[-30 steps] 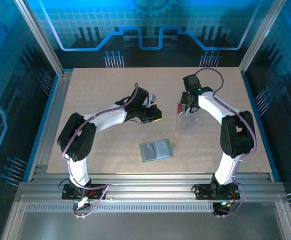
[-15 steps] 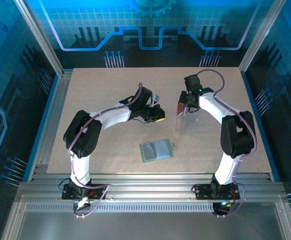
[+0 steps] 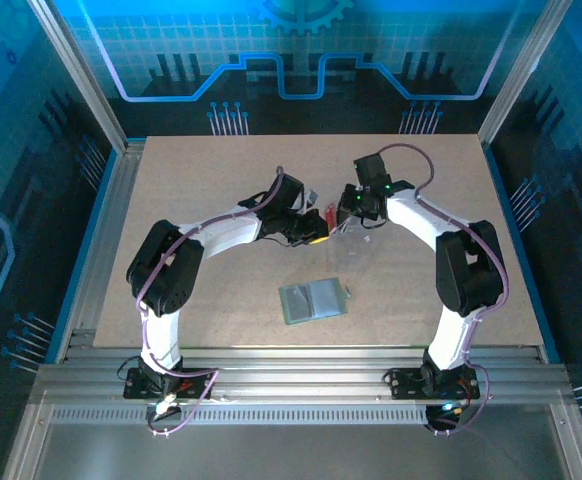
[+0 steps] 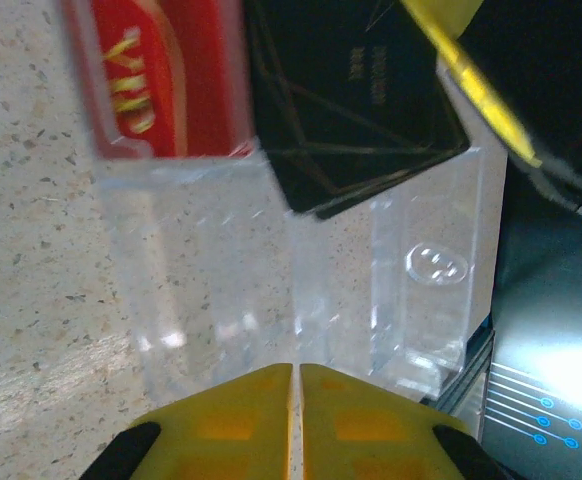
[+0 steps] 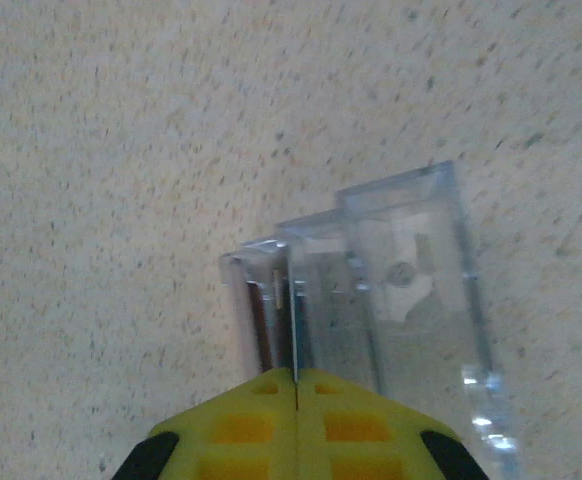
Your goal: Put the credit cards into the card holder
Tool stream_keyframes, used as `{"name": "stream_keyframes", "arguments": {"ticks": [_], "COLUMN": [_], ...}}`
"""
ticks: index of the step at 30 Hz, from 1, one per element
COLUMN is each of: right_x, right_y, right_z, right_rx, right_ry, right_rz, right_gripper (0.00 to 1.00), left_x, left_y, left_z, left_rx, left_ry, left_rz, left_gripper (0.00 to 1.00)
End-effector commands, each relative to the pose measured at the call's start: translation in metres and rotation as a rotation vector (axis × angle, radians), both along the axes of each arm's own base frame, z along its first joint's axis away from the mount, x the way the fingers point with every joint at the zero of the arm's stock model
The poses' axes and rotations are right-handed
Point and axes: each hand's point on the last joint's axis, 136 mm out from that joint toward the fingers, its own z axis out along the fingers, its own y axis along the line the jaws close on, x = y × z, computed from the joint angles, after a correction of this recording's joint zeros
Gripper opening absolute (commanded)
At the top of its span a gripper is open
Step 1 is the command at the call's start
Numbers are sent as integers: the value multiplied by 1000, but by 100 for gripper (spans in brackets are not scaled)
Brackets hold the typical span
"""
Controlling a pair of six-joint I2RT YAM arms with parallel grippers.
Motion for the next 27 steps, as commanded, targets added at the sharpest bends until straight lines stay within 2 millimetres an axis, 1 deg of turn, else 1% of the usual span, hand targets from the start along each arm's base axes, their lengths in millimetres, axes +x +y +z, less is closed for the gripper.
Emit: {"name": "stream_keyframes", "arguments": {"ticks": [1,3,4,9,10,16,22,24,27], "right_x": [-41,-42,-42,-39,-38,-34,-32,-32,-32], "right_y": [-4,-11,-14,-18,-19,-18,-25,-25,-17], "right_z": [-40,-35,-33,-29,-27,-16,-9,-8,-6], "right_rx": [-63,-112,-132,-178,-184,-254,-350,-354,-314], "right_ry": [189,184,187,192,190,172,171,172,177], "right_rz": [18,22,27,46,49,80,84,87,118], "right_gripper": [0,0,2,19,20,20,19,19,21], "left_x": [12,19,23,43,45,55,58,58,58], "left_y": [-5,-8,-10,-13,-14,-18,-22,-22,-22], "left_z": [11,9,6,-2,-3,-14,-24,-28,-33], "left_rx": [-16,-18,-18,-30,-29,-30,-26,-23,-20], "left_ry": [-22,-20,-16,-2,-3,13,23,28,33], "left_rz": [-1,3,8,33,33,31,22,21,18], "left_gripper": [11,10,10,8,8,8,8,8,8]}}
